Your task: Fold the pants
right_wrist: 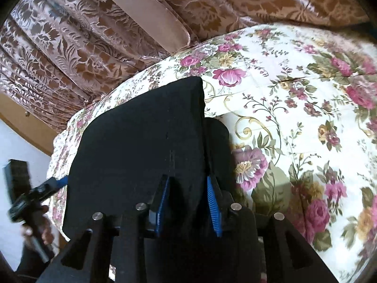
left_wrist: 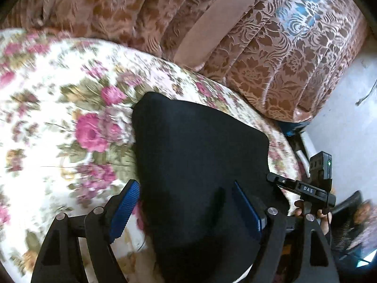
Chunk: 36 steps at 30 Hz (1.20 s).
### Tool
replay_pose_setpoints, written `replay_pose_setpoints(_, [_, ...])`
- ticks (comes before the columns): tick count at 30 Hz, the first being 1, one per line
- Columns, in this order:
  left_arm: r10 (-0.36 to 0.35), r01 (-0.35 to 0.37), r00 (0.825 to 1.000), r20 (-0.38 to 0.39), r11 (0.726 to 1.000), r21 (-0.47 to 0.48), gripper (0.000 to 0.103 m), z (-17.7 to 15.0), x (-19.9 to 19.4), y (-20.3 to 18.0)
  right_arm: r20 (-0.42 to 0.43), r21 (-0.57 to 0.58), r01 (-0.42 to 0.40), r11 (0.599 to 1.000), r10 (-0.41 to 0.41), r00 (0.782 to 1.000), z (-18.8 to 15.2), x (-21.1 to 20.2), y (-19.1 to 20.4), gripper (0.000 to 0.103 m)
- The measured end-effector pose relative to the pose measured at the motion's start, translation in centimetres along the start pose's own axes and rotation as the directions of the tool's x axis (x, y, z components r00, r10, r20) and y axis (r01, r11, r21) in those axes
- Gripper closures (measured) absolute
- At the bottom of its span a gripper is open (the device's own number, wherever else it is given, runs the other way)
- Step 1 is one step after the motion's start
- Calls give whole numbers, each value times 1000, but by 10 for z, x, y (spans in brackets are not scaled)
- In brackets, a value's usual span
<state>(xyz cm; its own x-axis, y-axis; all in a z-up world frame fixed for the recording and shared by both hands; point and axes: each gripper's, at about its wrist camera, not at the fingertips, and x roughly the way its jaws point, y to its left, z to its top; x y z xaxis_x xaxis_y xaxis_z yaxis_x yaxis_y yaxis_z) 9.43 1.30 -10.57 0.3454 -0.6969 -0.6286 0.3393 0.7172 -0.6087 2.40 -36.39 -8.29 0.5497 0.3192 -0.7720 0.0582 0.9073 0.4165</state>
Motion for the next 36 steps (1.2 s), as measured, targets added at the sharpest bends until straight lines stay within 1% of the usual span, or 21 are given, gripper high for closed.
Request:
replay_pose_setpoints(2, [-36, 35, 999, -22, 999, -16, 16, 2, 9, 4, 16, -2, -5, 1000, 5, 1000, 3, -10, -3, 69])
replay_pose_setpoints(4, [-71, 70, 996, -58, 997, -24, 4, 4, 21, 8, -16, 29, -49, 998, 50, 999, 1, -11, -13, 63])
replay_pose_setpoints(5, [-85, 83, 994, -75, 996, -32, 4, 5, 27, 9, -45, 54, -85, 995, 87, 995, -1, -9, -20, 63])
replay_pose_setpoints(7, [-101, 96, 989, -108, 994, -51, 4, 6, 37, 15, -57, 109, -154, 982, 161, 985, -4, -5, -35, 59])
replay_pose_setpoints(10, [-157, 142, 974, -161, 985, -99, 5, 2, 51, 19, -41, 240, -279, 930, 297, 954, -7, 5, -62, 59])
replay_pose_setpoints(11, [-170, 154, 970, -172, 983, -103, 6, 1, 54, 18, -35, 261, -301, 917, 321, 946, -7, 10, -68, 58])
replay_pose_setpoints(12, [-177, 160, 966, -187, 982, -102, 10, 0, 58, 16, -36, 271, -315, 910, 337, 941, -7, 14, -71, 54])
replay_pose_setpoints(13, [-178, 159, 964, -197, 982, -105, 19, -1, 60, 16, -44, 284, -333, 899, 359, 932, -8, 21, -75, 45])
replay_pose_setpoints(14, [-180, 161, 962, -205, 981, -107, 23, 0, 62, 16, -59, 294, -340, 893, 372, 926, -8, 29, -77, 43])
replay_pose_setpoints(15, [-184, 166, 961, -206, 981, -103, 34, 1, 63, 15, -81, 298, -353, 887, 392, 916, -8, 39, -78, 41])
replay_pose_setpoints(16, [-196, 180, 960, -200, 979, -96, 46, 2, 62, 14, -81, 286, -370, 884, 407, 910, -6, 42, -76, 41])
replay_pose_setpoints(17, [-199, 185, 962, -188, 979, -90, 49, 3, 60, 14, -95, 253, -387, 887, 420, 902, -3, 46, -72, 41])
replay_pose_setpoints(19, [-212, 205, 965, -155, 977, -62, 61, 2, 52, 8, -119, 239, -393, 888, 429, 895, 2, 52, -65, 52])
replay_pose_setpoints(20, [-227, 222, 964, -139, 974, -54, 62, 2, 46, 6, -124, 227, -389, 893, 423, 898, 4, 52, -61, 55])
replay_pose_setpoints(22, [-256, 253, 961, -105, 967, -37, 64, 4, 32, 0, -123, 166, -366, 916, 388, 914, 7, 46, -48, 63])
replay_pose_setpoints(25, [-269, 269, 962, -52, 963, 12, 64, 16, 8, -9, -113, 72, -346, 936, 352, 929, 14, 30, -25, 65])
replay_pose_setpoints(28, [-274, 273, 962, 13, 961, 46, 64, 42, -18, -9, -83, 10, -368, 930, 367, 926, 33, 22, -2, 65])
replay_pose_setpoints(30, [-252, 248, 966, 50, 965, 84, 64, 64, -31, -7, -57, -20, -398, 917, 396, 916, 52, 19, 9, 65])
replay_pose_setpoints(33, [-196, 187, 977, 83, 977, 107, 63, 104, -36, 6, -31, -49, -429, 902, 428, 903, 90, 36, 32, 65])
replay_pose_setpoints(35, [-157, 149, 984, 79, 983, 104, 63, 126, -27, 17, -32, -47, -442, 896, 441, 897, 115, 60, 43, 65])
replay_pose_setpoints(36, [-119, 112, 991, 66, 989, 98, 62, 140, -20, 27, -36, -45, -441, 896, 440, 897, 125, 72, 48, 65])
